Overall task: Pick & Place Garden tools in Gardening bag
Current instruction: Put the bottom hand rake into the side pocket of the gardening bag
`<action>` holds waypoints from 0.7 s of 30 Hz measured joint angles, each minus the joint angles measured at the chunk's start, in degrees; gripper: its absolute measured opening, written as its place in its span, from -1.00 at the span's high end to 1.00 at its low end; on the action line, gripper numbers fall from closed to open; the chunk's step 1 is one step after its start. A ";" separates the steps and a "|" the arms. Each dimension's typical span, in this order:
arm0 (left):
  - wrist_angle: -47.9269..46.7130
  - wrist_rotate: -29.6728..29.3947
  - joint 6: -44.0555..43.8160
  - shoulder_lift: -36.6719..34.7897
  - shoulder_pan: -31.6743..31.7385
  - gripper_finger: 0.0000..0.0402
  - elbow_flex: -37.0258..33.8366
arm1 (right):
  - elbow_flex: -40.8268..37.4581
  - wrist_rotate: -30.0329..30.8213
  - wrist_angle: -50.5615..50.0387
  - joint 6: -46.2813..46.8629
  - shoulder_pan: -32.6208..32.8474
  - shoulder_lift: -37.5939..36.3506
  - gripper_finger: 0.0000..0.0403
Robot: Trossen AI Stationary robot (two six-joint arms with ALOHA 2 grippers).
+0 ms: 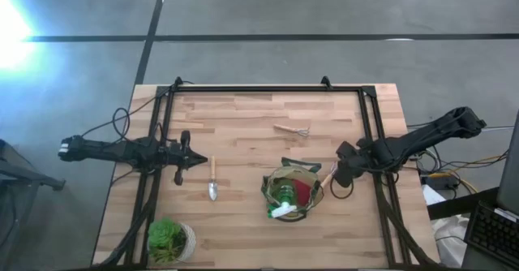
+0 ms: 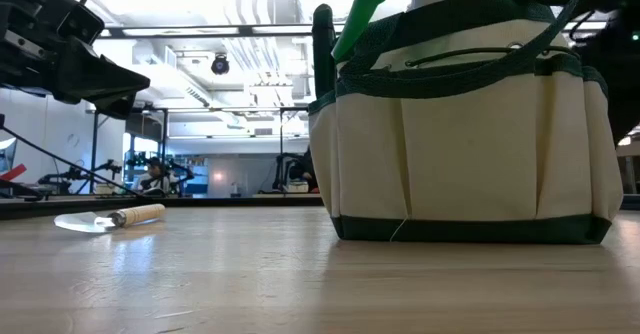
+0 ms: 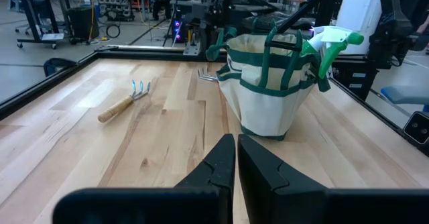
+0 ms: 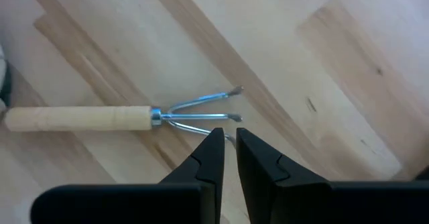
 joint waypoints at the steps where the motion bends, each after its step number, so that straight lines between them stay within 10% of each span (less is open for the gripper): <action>1: -0.01 -0.01 0.00 0.00 0.02 0.88 0.00 | -0.50 -0.37 0.40 -0.03 -0.16 0.00 0.83; 21: 0.00 0.00 0.00 0.00 0.02 0.88 0.01 | -4.15 -3.34 7.25 -6.04 -5.50 0.02 0.83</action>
